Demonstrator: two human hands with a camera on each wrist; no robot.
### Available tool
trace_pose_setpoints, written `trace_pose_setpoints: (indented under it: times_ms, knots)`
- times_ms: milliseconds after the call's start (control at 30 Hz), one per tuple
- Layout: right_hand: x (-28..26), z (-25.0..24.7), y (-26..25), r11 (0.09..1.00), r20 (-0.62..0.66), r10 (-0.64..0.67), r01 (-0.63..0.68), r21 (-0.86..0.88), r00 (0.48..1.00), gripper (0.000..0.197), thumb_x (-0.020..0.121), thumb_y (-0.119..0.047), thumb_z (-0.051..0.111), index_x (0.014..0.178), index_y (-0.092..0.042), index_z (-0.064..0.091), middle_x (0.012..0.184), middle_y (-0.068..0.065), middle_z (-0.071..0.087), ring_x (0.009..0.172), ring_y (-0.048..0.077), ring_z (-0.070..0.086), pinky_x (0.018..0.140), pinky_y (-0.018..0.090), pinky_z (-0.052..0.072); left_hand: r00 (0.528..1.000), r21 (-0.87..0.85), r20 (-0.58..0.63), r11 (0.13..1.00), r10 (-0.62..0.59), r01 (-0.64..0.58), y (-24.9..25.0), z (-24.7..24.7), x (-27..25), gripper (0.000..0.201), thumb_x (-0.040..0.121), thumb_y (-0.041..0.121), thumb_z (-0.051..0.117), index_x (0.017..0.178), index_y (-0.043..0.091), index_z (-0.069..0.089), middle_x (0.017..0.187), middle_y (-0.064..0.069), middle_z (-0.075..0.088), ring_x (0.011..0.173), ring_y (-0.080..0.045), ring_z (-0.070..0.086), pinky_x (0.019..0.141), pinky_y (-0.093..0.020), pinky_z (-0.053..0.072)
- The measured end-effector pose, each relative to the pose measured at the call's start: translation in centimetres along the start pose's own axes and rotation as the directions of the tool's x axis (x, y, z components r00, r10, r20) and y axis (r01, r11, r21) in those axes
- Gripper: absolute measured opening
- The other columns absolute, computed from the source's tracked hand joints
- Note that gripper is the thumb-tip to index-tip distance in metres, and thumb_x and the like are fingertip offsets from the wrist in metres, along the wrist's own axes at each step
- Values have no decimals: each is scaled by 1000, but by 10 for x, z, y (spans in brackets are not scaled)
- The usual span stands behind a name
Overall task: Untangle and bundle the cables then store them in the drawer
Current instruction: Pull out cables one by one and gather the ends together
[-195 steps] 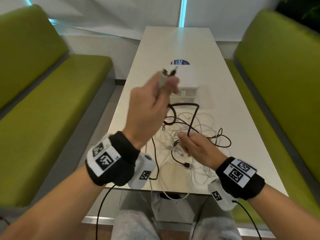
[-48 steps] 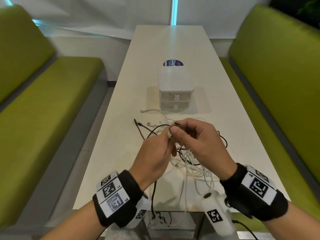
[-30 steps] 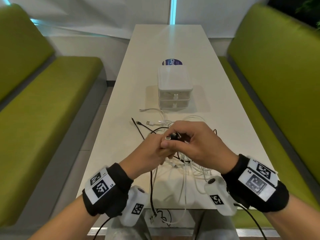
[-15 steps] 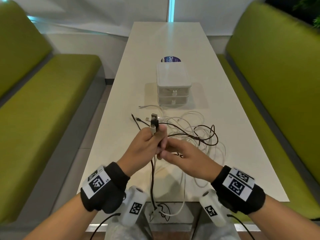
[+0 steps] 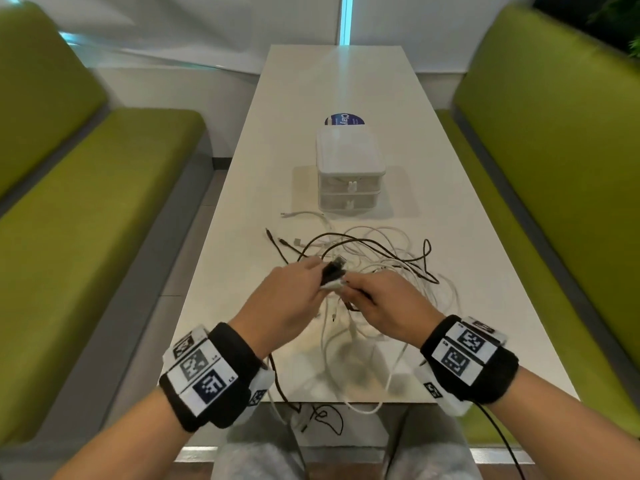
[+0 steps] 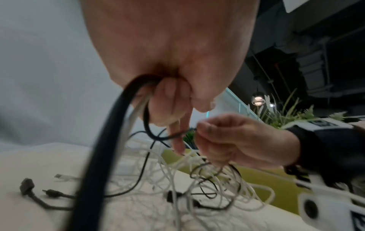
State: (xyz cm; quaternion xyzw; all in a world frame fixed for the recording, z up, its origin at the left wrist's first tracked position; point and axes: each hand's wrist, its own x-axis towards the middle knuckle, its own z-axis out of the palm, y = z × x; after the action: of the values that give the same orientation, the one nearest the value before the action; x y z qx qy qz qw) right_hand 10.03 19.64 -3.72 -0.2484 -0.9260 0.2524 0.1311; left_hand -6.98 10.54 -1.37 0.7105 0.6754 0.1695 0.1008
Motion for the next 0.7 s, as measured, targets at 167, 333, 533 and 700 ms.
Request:
trace_pose_setpoints:
  times_ms: [167,333,533,700]
  knots:
    - [-5,2,1,973,-47,-123,111,-202,991,28,96,-34,41,89,-14,61,69,7,67,59,28,61,53,27,33,994,59,102,998,-41,35,11,5,-1,17,95,26,45,93,17,60,92,-8,69,85,-32,61,72,-43,45]
    - [2,-2,24,938,34,-106,111,-328,994,72,84,-69,-13,87,-25,43,65,-4,58,53,19,53,49,30,33,999,66,-45,998,8,-5,2,-2,2,53,88,43,23,96,14,66,83,-7,70,77,-32,62,64,-40,44]
    - [42,-34,38,861,-94,-206,135,-490,974,52,95,-62,4,76,-24,33,47,-2,49,38,25,45,43,26,27,979,36,-204,999,26,-19,2,-26,13,25,91,27,47,81,12,64,64,-6,64,59,-31,57,53,-30,24]
    - [37,-30,40,901,-112,-113,55,-431,987,67,85,-68,-14,79,-24,37,51,0,48,44,28,46,47,30,29,927,-105,-304,974,-221,198,-12,-55,5,46,99,34,48,56,17,45,44,9,36,42,-14,36,44,-28,22]
